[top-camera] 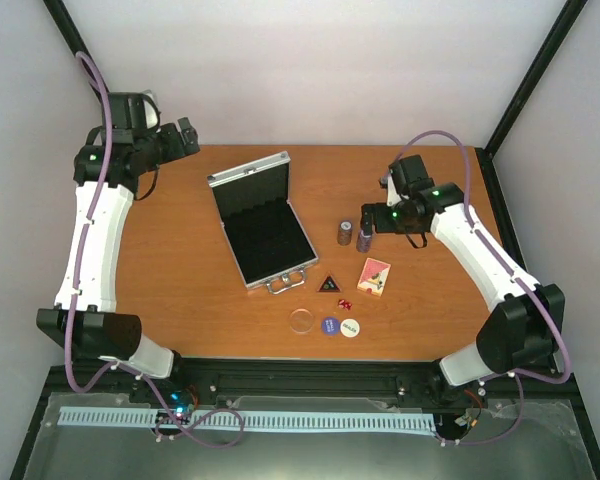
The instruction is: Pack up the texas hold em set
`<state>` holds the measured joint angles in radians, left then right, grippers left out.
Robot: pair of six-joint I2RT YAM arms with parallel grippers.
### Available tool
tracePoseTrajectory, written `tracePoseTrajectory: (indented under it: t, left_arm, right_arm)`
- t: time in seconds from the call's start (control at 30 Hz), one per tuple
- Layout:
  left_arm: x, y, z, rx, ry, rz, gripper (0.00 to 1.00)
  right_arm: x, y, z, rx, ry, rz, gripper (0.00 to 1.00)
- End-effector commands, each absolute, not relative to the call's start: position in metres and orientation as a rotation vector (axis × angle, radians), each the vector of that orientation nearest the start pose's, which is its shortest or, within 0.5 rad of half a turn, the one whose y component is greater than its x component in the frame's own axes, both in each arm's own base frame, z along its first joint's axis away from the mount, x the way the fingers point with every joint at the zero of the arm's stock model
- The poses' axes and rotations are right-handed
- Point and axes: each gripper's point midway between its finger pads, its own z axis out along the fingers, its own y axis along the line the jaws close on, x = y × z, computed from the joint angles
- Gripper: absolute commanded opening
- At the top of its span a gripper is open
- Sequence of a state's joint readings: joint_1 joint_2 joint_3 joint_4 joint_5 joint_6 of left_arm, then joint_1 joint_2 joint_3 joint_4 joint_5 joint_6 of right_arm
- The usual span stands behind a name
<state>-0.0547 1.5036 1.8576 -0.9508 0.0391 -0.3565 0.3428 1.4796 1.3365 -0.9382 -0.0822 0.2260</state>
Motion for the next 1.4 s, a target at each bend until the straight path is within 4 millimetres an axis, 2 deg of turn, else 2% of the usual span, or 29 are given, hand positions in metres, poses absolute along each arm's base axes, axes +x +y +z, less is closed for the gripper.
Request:
tracePoseTrajectory:
  t: [0.0, 0.17, 0.23, 0.3, 0.4, 0.53, 0.7, 0.9, 1.23, 1.37]
  left_arm:
    - [0.411, -0.036, 0.396, -0.257, 2.135, -0.301, 1.0]
    - [0.412, -0.038, 0.403, -0.234, 2.128, -0.308, 1.0]
    - [0.412, -0.039, 0.403, -0.226, 2.135, -0.309, 1.0]
    - [0.412, -0.039, 0.4, -0.228, 2.14, -0.311, 1.0]
    - [0.414, -0.042, 0.392, -0.228, 2.157, -0.333, 1.0]
    - [0.416, -0.046, 0.381, -0.225, 2.177, -0.357, 1.0]
    - [0.418, -0.049, 0.369, -0.219, 2.203, -0.368, 1.0]
    - [0.422, -0.051, 0.364, -0.207, 2.211, -0.377, 1.0]
    - [0.429, -0.054, 0.36, -0.195, 2.23, -0.389, 1.0]
    - [0.431, -0.054, 0.358, -0.187, 2.233, -0.387, 1.0]
  right_arm:
    - [0.352, 0.145, 0.218, -0.201, 2.566, 0.338, 1.0]
    - [0.355, 0.154, 0.226, -0.228, 2.49, 0.457, 1.0]
    - [0.36, 0.153, 0.224, -0.223, 2.5, 0.438, 1.0]
    - [0.368, 0.145, 0.211, -0.189, 2.562, 0.35, 1.0]
    - [0.377, 0.137, 0.178, -0.19, 2.686, 0.234, 0.83]
    - [0.385, 0.144, 0.154, -0.2, 2.751, 0.243, 0.72]
    - [0.394, 0.145, 0.129, -0.175, 2.808, 0.218, 0.69]
    - [0.392, 0.147, 0.097, -0.188, 2.885, 0.211, 0.65]
    - [0.396, 0.148, 0.063, -0.187, 2.958, 0.186, 0.61]
    - [0.4, 0.149, 0.058, -0.181, 2.963, 0.183, 0.59]
